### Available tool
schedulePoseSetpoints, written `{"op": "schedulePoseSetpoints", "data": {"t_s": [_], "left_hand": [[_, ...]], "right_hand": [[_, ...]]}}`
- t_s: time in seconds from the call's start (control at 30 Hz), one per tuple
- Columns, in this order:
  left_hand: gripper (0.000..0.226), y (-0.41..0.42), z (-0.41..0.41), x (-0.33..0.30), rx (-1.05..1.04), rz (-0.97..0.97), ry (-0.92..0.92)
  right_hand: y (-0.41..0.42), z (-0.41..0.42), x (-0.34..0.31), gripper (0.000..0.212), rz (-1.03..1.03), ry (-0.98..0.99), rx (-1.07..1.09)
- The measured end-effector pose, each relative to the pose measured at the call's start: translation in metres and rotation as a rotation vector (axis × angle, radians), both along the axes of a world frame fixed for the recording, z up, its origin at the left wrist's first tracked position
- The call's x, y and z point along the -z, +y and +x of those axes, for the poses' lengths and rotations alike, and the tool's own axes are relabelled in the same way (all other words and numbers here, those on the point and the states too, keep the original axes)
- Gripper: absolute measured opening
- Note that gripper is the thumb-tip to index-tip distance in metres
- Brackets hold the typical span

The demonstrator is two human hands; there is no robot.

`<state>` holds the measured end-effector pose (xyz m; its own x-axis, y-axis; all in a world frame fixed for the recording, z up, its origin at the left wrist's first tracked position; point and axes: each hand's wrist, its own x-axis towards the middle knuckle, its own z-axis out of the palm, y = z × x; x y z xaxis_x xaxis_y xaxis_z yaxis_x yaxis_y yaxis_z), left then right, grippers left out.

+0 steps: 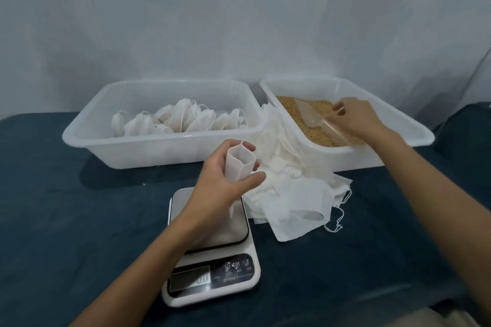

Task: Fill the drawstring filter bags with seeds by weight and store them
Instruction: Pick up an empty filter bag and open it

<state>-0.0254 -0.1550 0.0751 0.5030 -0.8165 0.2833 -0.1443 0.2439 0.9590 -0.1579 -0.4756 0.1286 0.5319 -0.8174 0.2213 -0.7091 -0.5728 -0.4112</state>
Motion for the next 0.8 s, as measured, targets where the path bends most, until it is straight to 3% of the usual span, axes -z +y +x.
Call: {"op": "schedulePoseSetpoints", "data": {"t_s": [0.1, 0.17, 0.3, 0.53, 0.63, 0.8], "left_hand": [[0.038, 0.000, 0.007, -0.001, -0.035, -0.008, 0.019], [0.038, 0.000, 0.010, -0.002, -0.054, -0.006, 0.020], [0.039, 0.000, 0.013, 0.000, -0.067, 0.002, 0.016], [0.040, 0.001, 0.013, 0.000, -0.082, 0.010, 0.009], [0.041, 0.000, 0.014, -0.001, -0.090, 0.010, 0.009], [0.041, 0.000, 0.013, -0.001, -0.082, 0.002, 0.012]], "right_hand": [[-0.030, 0.014, 0.020, 0.028, 0.005, 0.198, 0.023], [-0.041, 0.022, 0.030, 0.039, 0.022, 0.244, 0.014], [-0.051, 0.034, 0.033, 0.023, -0.061, 0.366, 0.037], [-0.048, 0.030, 0.033, 0.027, -0.089, 0.486, 0.025], [-0.049, 0.027, 0.031, 0.011, -0.076, 0.569, 0.014], [-0.062, -0.004, 0.026, 0.027, -0.134, 0.609, 0.044]]}}
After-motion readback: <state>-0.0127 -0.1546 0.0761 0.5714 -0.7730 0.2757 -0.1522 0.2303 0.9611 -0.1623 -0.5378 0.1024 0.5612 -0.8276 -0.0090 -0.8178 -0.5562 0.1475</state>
